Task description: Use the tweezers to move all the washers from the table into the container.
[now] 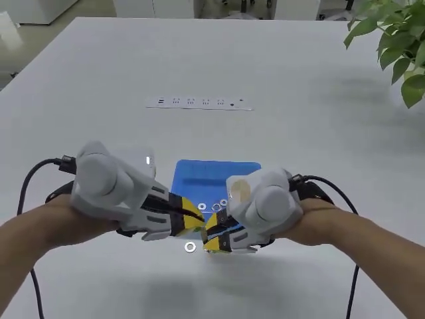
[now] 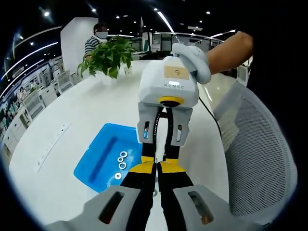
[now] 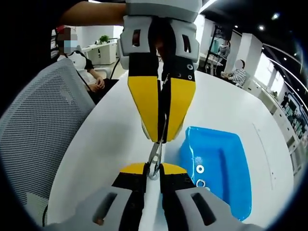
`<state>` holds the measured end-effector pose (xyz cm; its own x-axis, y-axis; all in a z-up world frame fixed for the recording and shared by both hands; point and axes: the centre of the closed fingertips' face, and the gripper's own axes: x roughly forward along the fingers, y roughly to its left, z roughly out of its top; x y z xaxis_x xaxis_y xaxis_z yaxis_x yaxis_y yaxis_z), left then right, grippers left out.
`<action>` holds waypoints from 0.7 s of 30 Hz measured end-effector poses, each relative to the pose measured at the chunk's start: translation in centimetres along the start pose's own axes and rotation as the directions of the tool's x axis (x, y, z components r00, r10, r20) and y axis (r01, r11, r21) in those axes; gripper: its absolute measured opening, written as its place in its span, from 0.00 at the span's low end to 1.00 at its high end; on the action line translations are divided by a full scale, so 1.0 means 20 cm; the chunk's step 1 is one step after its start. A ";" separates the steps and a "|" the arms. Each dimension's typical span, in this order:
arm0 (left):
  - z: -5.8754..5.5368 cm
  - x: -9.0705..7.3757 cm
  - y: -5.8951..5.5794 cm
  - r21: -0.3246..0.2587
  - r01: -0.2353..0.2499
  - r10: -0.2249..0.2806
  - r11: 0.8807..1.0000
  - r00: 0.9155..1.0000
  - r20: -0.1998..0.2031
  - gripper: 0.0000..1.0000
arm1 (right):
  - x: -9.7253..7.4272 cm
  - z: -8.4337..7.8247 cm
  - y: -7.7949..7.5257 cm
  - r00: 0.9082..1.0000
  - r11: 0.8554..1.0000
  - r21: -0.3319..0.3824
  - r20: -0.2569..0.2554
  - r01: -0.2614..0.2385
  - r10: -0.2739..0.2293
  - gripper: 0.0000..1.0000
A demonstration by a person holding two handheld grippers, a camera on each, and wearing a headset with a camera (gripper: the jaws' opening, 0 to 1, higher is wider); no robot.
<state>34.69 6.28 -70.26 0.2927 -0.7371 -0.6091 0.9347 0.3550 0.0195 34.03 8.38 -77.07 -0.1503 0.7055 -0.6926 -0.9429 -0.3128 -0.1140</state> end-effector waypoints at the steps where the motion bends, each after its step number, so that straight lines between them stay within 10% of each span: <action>1: 0.00 0.00 0.00 0.000 0.000 0.000 1.000 1.000 0.000 0.05 | 0.00 0.00 0.00 1.000 1.000 0.000 0.001 -0.001 0.001 0.12; 21: -0.01 0.01 0.00 0.002 0.001 -0.001 1.000 1.000 -0.008 0.06 | 0.00 0.00 0.00 1.000 0.999 0.048 0.026 0.009 -0.010 0.08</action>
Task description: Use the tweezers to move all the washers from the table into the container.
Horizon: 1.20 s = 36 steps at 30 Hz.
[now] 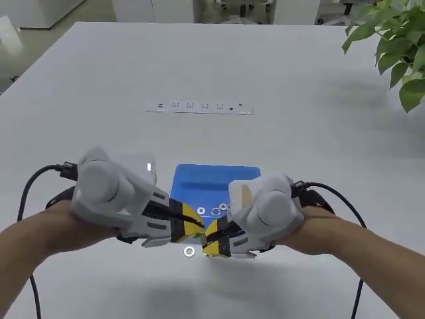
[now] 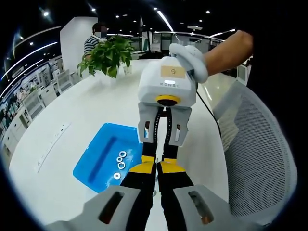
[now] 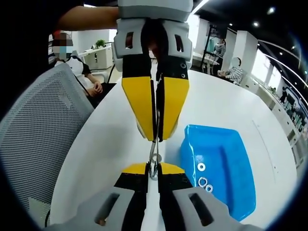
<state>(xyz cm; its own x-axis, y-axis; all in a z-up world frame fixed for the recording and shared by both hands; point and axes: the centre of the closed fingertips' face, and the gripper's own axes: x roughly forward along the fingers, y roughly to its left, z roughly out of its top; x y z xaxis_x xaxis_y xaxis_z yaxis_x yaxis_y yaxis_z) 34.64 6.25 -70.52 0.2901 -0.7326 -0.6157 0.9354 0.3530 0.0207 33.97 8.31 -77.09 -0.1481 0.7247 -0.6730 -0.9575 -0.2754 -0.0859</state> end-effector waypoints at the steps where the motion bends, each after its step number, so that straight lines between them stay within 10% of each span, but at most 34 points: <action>1: 0.00 0.00 0.00 0.001 -0.001 0.001 1.000 1.000 0.000 0.06 | 0.00 0.00 0.00 1.000 1.000 0.008 0.003 0.002 -0.002 0.08; 13: 0.01 -0.01 0.00 -0.023 -0.016 0.017 1.000 1.000 0.017 0.08 | -0.03 0.01 0.00 1.000 1.000 0.024 0.014 0.011 -0.012 0.08; 36: 0.01 -0.12 -0.01 -0.160 -0.125 0.140 0.979 0.986 0.089 0.61 | -0.16 0.12 -0.06 0.998 0.999 0.000 0.044 0.032 -0.032 0.08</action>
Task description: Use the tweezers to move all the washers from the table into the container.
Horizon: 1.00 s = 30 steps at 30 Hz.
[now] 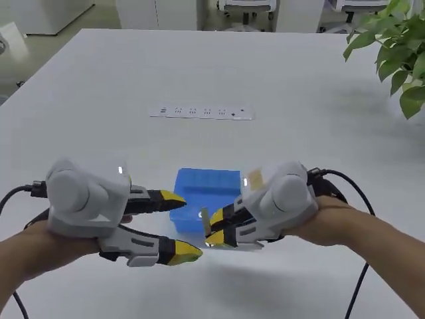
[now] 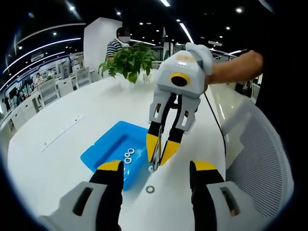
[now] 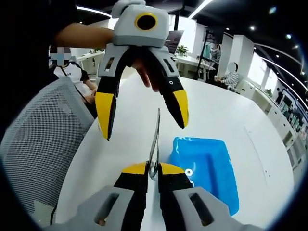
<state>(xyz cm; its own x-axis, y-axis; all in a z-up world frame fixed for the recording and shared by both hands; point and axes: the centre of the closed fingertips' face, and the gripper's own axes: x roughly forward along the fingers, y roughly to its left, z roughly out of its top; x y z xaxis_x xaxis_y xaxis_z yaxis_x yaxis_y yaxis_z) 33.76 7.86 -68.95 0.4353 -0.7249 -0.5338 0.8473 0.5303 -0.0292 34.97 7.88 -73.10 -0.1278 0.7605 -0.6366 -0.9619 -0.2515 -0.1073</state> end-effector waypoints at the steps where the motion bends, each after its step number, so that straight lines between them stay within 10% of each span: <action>1: 0.00 -0.01 0.00 -0.006 -0.006 0.006 1.000 1.000 0.005 0.63 | -0.01 0.00 -0.01 1.000 1.000 -0.001 0.002 0.003 -0.003 0.08; 30: 0.04 -0.09 0.00 -0.094 -0.086 0.096 0.992 0.990 0.102 0.98 | -0.07 0.09 -0.28 0.995 0.996 -0.044 0.052 0.082 -0.079 0.09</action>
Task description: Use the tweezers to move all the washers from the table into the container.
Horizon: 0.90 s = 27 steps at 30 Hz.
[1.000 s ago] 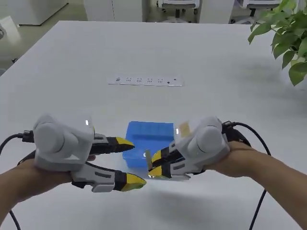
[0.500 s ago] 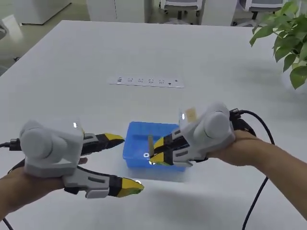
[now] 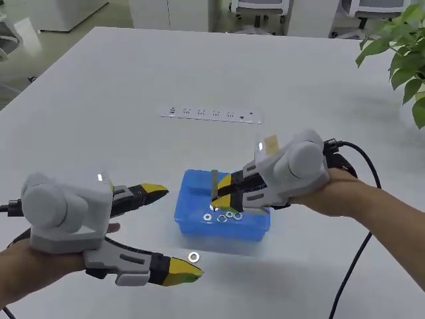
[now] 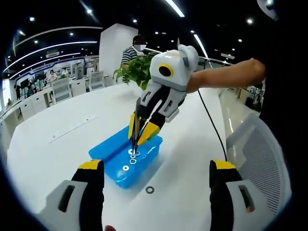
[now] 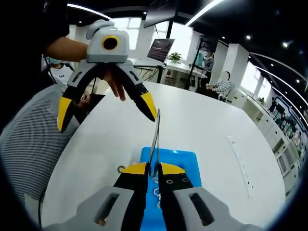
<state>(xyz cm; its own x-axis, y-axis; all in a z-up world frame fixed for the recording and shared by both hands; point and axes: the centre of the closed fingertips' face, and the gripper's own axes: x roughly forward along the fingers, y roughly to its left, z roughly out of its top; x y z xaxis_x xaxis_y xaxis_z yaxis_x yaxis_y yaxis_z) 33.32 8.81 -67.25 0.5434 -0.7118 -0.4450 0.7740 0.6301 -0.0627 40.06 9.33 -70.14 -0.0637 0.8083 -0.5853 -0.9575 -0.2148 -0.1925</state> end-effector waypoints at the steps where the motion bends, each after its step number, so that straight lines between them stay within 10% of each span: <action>1: 0.00 0.00 0.00 0.000 -0.002 0.002 1.000 1.000 -0.002 0.99 | 0.00 0.00 -0.01 1.000 1.000 0.001 0.002 0.000 0.000 0.09; 27: 0.01 0.05 0.12 0.006 0.004 -0.003 1.000 1.000 -0.004 0.98 | 0.14 -0.15 -0.10 1.000 1.000 0.011 -0.007 -0.026 0.026 0.09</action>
<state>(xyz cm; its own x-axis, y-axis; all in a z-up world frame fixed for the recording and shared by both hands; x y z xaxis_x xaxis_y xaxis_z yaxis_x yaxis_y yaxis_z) 35.93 9.50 -67.63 0.5393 -0.7126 -0.4488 0.7777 0.6258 -0.0591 42.56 10.37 -73.76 -0.0861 0.7984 -0.5959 -0.9585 -0.2295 -0.1691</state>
